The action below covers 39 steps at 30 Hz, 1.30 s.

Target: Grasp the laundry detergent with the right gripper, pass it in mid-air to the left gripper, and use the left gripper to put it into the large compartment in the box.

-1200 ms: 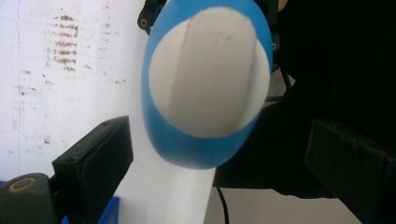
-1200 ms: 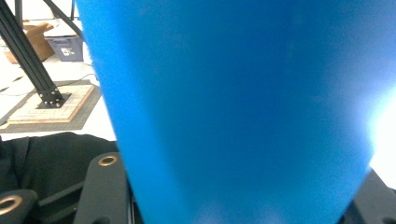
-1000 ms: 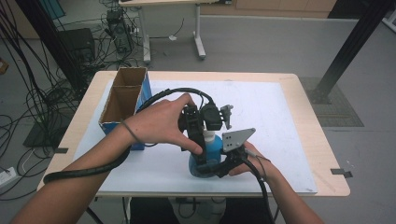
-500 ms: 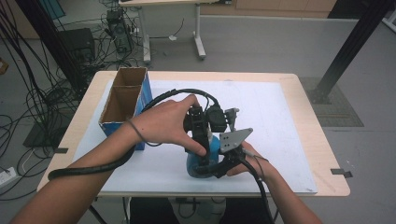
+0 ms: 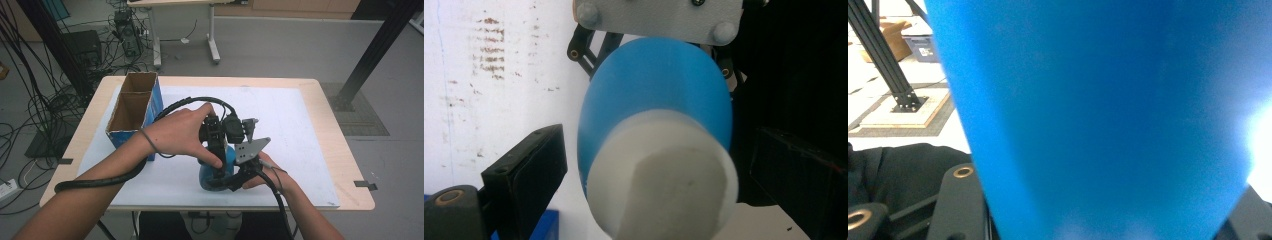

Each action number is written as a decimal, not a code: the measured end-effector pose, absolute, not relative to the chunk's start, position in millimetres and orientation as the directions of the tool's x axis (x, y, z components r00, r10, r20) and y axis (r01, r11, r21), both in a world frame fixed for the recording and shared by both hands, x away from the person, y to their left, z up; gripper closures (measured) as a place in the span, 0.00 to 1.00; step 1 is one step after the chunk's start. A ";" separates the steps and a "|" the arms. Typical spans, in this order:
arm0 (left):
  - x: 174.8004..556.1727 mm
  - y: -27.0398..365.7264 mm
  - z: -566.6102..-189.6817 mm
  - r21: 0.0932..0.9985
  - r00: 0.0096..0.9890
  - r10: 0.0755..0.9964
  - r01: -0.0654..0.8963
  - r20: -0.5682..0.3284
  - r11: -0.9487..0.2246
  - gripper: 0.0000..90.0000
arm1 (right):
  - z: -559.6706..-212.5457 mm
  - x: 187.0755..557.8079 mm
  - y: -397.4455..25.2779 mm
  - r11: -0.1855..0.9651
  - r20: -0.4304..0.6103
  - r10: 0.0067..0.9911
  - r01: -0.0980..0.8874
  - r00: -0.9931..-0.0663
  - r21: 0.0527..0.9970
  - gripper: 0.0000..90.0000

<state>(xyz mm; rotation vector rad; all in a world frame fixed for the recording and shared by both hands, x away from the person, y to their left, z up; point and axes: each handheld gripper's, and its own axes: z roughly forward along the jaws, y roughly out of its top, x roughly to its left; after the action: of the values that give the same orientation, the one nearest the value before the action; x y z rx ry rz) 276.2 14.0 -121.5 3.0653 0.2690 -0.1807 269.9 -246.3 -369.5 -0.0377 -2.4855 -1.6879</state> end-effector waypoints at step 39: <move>270.3 7.9 -122.8 0.045 0.980 0.162 0.168 -0.114 -0.985 0.09 | -367.8 267.7 -241.5 0.383 0.128 -0.055 0.098 -0.990 0.919 0.47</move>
<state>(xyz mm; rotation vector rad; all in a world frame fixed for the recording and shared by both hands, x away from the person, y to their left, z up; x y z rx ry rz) 270.3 7.9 -122.8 3.0717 0.2557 -0.1698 267.7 -241.5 -367.8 -0.0393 -2.4955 -1.6723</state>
